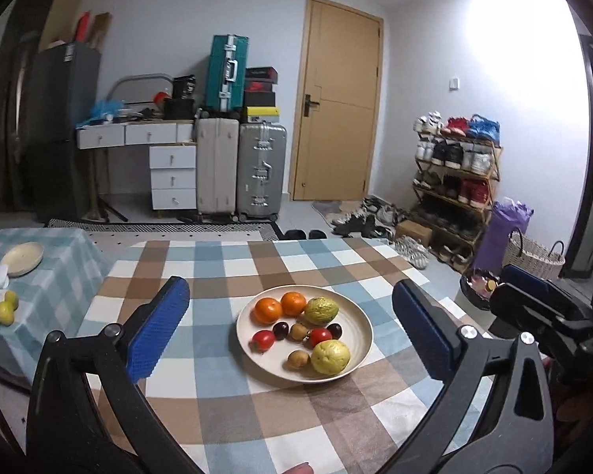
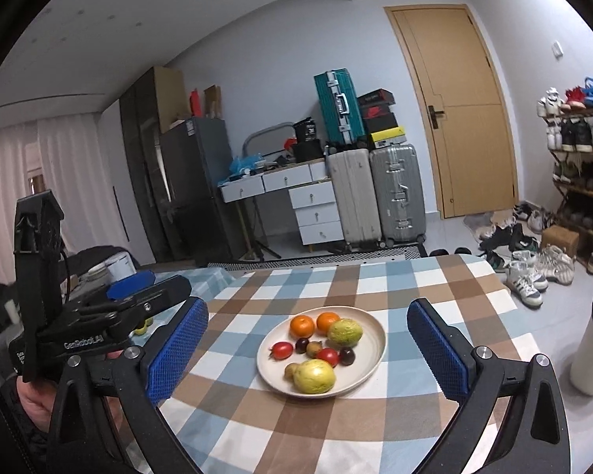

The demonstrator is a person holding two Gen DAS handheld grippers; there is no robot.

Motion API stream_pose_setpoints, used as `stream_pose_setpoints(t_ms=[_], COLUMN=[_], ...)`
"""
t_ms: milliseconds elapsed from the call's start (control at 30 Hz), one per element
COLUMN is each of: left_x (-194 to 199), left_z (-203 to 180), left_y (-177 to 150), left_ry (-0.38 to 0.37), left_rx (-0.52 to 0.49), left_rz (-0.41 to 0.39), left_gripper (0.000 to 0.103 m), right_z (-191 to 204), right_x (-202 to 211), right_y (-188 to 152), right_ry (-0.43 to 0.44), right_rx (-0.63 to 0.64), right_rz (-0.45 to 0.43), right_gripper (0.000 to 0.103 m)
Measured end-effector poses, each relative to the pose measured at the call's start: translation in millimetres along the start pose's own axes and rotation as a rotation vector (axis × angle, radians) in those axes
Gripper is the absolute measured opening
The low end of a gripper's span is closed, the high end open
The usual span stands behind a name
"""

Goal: Organize fruits

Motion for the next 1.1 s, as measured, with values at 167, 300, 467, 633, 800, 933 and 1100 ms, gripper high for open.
stream_pose_setpoints(t_ms=[167, 300, 467, 633, 800, 933, 1100], left_x=[23.1, 36.6, 39.0, 33.0, 18.0, 8.9, -1.7], left_z=[5.9, 11.8, 21.3, 32.2, 39.4, 41.3, 43.7], left_y=[-13.6, -30.4, -49.0, -64.4, -78.8, -88.7, -101.4], left_ry=[0.066, 0.099, 0.100, 0.107, 0.112, 0.111, 0.111], left_rx=[-0.018, -0.012, 0.004, 0.016, 0.023, 0.017, 0.016], left_rz=[-0.052, -0.067, -0.056, -0.054, -0.041, -0.032, -0.013], left_gripper=[0.103, 0.103, 0.103, 0.103, 0.103, 0.103, 0.103], right_z=[10.6, 13.7, 19.4, 17.4, 10.6, 4.4, -2.9], right_x=[19.0, 27.8, 34.3, 36.9, 30.9, 25.2, 16.8], right_y=[-5.4, -11.6, -24.4, -40.1, -53.3, -60.8, -73.9], right_ry=[-0.011, -0.024, -0.052, -0.062, -0.083, -0.097, -0.109], right_rx=[0.023, 0.019, 0.069, 0.084, 0.098, 0.110, 0.111], right_rz=[-0.056, -0.092, -0.109, -0.112, -0.110, -0.108, -0.092], right_gripper=[0.103, 0.103, 0.103, 0.103, 0.103, 0.103, 0.103])
Point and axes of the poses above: each gripper's, at about its wrist camera, not at the fingertips, and x roughly against the way its jaws point, z to its left, y to its top, the point moved 3 cm from there along -x, roughly the way its jaws point, and after that the axes turned 9 degrees about -y, right-handed, at the moved point
